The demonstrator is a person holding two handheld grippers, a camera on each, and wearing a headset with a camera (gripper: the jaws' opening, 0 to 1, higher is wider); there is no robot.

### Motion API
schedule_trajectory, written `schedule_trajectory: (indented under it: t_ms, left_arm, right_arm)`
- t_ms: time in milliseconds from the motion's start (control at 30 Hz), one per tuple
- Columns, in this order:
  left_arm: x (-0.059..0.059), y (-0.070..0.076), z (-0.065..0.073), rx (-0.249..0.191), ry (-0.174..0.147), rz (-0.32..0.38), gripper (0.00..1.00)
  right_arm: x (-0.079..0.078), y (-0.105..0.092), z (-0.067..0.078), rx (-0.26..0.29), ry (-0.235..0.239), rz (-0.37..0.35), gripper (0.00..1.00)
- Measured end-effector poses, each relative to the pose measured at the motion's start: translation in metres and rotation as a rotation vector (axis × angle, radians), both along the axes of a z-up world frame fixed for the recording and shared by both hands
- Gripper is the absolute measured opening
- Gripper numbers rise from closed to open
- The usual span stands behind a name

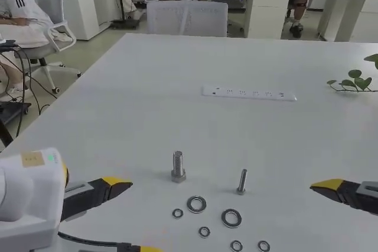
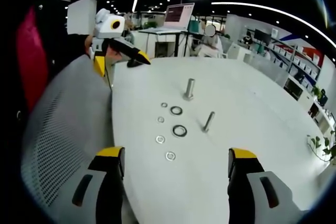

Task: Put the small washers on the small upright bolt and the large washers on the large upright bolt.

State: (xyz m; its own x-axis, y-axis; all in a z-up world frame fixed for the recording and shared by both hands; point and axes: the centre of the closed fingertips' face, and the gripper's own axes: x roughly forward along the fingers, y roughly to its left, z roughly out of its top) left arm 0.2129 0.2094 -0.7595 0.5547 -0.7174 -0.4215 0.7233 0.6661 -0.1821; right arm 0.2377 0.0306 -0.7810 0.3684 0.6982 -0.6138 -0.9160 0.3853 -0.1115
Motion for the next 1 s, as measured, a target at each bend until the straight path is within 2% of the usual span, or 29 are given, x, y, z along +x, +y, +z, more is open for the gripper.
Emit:
schedule_trajectory:
  t_ms: [300, 733, 1000]
  left_arm:
    - [0.0001, -0.0008, -0.0008, -0.001, 0.004, 0.003, 0.89]
    - [-0.0013, -0.0031, -0.0002, -0.010, -0.007, 0.004, 0.88]
    - [-0.0033, -0.0051, 0.0001, -0.013, -0.014, -0.003, 0.88]
  right_arm:
    - [0.0004, -0.0003, -0.0035, -0.016, 0.006, 0.012, 0.81]
    - [0.0010, -0.0005, -0.0058, -0.042, 0.004, 0.026, 0.79]
    - [0.0045, 0.0040, -0.0071, -0.102, -0.002, 0.065, 0.75]
